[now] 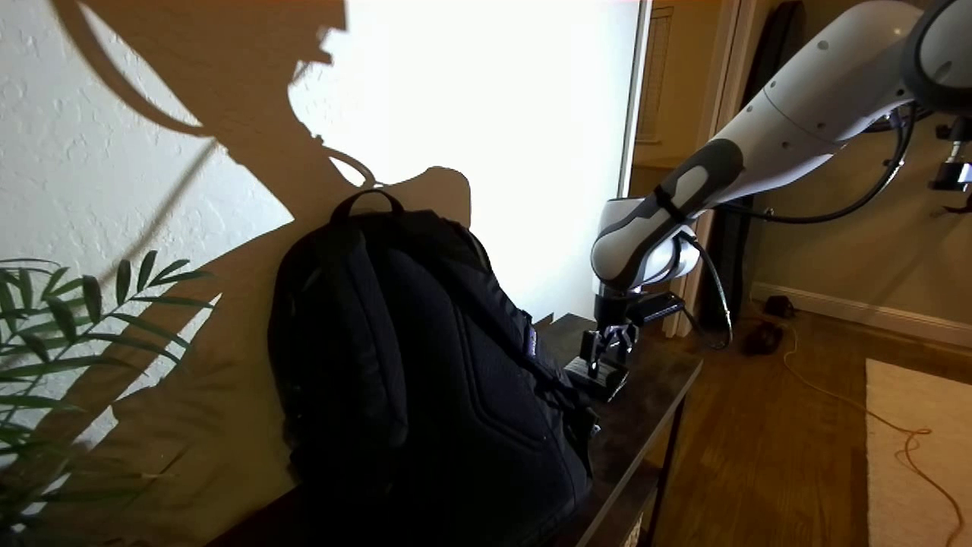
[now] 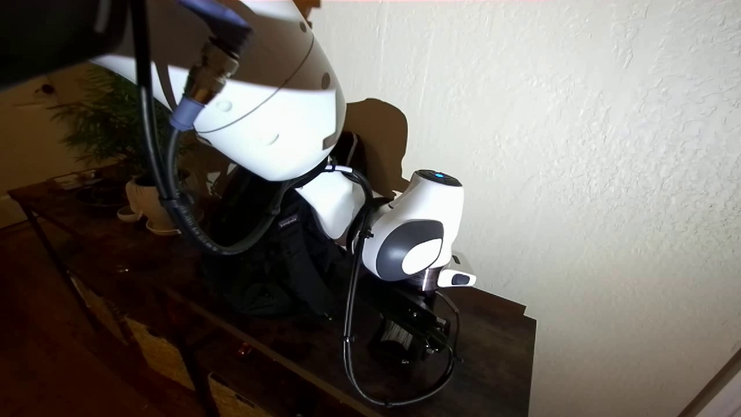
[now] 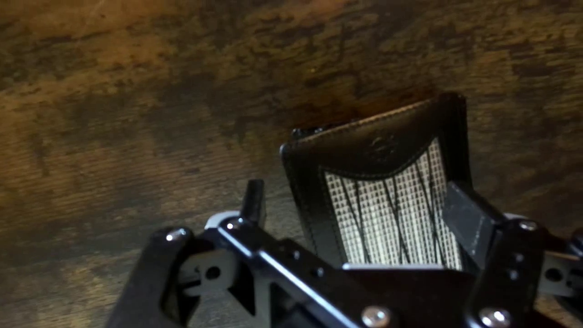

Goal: Put the wallet inside the backpack

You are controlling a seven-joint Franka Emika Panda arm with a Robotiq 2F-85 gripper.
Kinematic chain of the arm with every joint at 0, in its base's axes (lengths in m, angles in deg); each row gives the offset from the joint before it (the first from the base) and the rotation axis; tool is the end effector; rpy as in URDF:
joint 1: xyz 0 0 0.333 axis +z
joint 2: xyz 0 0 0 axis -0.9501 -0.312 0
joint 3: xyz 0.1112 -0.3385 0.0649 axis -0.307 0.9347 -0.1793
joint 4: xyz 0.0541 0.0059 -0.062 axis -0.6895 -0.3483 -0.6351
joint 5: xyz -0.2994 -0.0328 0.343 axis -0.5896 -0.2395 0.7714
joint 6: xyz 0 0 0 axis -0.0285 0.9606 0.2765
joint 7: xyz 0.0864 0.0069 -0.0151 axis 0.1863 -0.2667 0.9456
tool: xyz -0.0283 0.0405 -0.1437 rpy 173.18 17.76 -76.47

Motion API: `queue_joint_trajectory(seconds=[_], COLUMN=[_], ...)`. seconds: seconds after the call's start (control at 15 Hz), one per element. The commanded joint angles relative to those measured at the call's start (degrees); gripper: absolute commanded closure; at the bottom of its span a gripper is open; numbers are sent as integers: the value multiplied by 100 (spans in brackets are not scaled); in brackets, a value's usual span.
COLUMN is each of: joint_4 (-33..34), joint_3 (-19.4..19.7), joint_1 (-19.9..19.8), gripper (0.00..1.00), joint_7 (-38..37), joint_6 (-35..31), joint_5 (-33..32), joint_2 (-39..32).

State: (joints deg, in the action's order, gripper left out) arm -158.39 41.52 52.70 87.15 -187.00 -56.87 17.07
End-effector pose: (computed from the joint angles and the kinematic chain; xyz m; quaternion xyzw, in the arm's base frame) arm 0.7404 -0.2712 -0.0270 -0.9924 0.1223 0.0082 0.0129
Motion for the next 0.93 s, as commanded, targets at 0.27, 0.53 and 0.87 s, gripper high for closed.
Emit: queue_joint_trajectory(seconds=[0.27, 0.53, 0.87], joint_4=[291, 349, 411], joint_3=[-240, -259, -283], joint_1=[-223, -215, -241], gripper=[0, 28, 61], joint_7=[453, 523, 666], joint_6=[658, 747, 871], joint_5=[281, 301, 338], joint_2=[-143, -187, -170])
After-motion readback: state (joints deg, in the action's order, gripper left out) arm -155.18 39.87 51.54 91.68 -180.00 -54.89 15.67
